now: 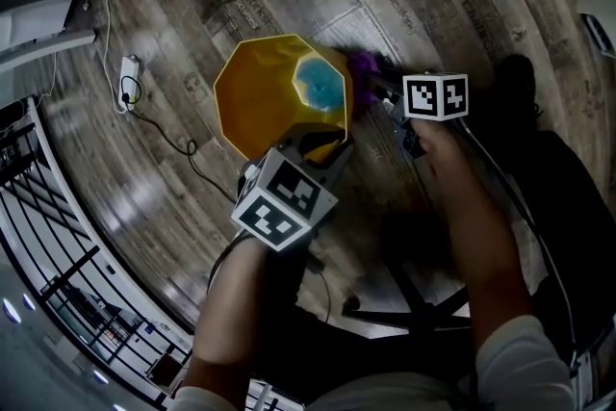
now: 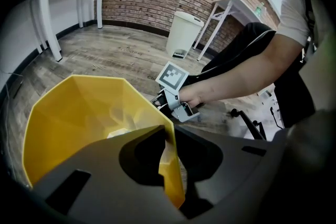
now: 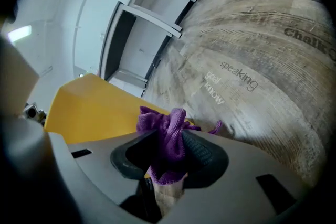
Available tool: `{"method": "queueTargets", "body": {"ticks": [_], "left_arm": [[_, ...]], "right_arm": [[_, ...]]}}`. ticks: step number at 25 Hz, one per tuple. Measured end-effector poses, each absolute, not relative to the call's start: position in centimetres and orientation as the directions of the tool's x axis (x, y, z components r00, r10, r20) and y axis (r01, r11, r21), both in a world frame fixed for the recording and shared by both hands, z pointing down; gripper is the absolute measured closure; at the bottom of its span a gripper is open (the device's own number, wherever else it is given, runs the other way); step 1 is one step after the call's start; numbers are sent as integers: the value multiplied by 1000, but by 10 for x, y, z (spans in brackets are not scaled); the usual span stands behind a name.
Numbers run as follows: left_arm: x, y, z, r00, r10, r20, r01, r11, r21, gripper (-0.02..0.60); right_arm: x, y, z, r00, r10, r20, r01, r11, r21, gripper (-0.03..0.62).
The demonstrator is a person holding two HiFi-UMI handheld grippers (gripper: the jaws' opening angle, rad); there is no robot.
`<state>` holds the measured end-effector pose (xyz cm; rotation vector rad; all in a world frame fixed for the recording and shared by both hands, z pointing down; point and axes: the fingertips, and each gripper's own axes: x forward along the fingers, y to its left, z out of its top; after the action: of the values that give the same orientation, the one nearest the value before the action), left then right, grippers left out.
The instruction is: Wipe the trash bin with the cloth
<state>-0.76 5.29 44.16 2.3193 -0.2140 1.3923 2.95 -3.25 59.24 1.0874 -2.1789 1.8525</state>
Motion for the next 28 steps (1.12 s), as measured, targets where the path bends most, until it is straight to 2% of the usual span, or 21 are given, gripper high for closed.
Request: {"method": "queueTargets", "body": {"ticks": [13,16,21,25,28], "left_arm": [[-4,53,440,513,86,854,-362,-881,306,535],[-3,50,440,523,72,849,-384,-870,311,535],[1,39,440,537,10,843,-427,-859,282,535],[2,25,439,545,-66,836,-482,-841,248,535],[3,23,434,550,-71,832,-471,-850,238,534]], "right_arm": [[23,-33,679,-562,-279,779,-812,9,-583,450],[24,-33,684,-529,-262,807,-839,25,-543,450],[40,-38,666,-508,-323,799,-848,23,-530,450],[60,-35,630,-530,-418,738,-799,-46,-600,450],[68,-34,597,-558,-487,672,-741,-73,-668,450]]}}
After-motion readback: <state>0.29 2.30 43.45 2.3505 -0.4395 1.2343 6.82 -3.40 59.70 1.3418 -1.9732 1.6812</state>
